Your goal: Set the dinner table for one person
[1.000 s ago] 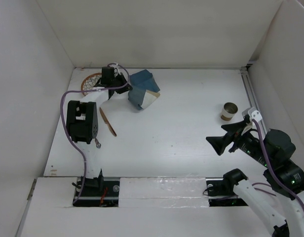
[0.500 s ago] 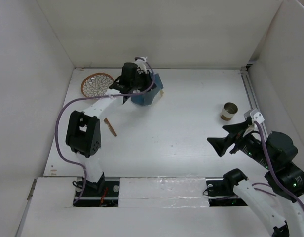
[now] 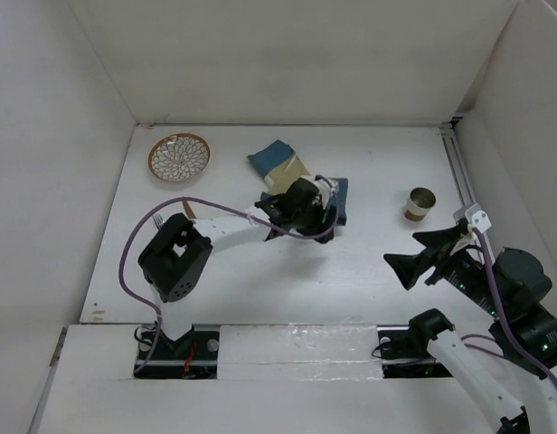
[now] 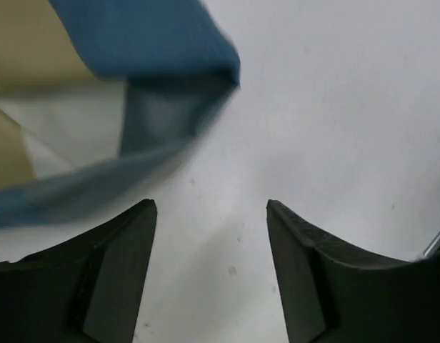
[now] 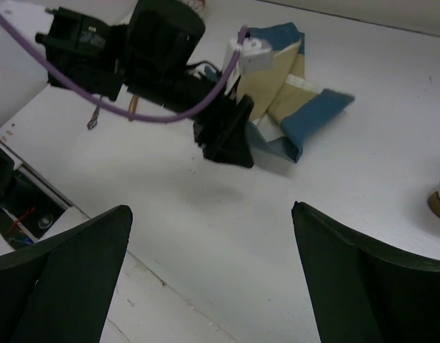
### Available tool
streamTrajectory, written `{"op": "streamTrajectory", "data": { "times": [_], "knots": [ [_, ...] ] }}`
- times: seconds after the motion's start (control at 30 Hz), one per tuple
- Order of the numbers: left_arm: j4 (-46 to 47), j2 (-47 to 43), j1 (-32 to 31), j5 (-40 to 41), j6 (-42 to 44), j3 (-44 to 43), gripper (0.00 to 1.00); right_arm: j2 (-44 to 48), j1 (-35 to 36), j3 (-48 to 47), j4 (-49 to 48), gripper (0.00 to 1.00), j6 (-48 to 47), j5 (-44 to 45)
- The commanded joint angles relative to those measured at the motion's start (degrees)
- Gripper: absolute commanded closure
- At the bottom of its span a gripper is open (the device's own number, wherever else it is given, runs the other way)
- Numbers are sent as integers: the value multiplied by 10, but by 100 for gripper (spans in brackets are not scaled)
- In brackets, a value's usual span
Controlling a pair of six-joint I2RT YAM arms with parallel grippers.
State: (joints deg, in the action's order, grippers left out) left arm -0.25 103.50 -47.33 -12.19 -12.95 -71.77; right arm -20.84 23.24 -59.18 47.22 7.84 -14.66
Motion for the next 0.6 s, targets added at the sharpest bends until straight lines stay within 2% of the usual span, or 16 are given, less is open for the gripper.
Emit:
{"op": "streamTrajectory", "data": {
  "times": [0.0,0.03,0.07,0.1,0.3,0.43,0.47,0.5,0.53,0.57],
  "knots": [
    [41,-72,-34,23,-27,59,40,9,-4,-11,-7,0,11,28],
    [51,-87,-50,30,-34,73,28,9,-4,-11,-13,0,11,35],
    [65,-102,-51,54,-41,97,8,14,-4,-11,-13,0,25,42],
    [65,-116,-51,65,-59,106,0,14,-4,-6,-21,0,31,52],
    [22,-210,-51,183,-109,117,0,-20,-4,12,-47,0,49,57],
    [-18,-269,-32,289,-158,123,0,-38,-4,39,-102,0,60,51],
    [-24,-276,-16,289,-170,128,0,-43,-4,46,-116,0,67,46],
    [-34,-276,35,271,-207,128,0,-51,-4,53,-128,0,67,38],
    [-43,-276,62,223,-224,128,0,-76,-4,60,-138,0,81,38],
    [-51,-276,84,207,-239,128,0,-94,-4,60,-157,0,81,45]
  ]
}}
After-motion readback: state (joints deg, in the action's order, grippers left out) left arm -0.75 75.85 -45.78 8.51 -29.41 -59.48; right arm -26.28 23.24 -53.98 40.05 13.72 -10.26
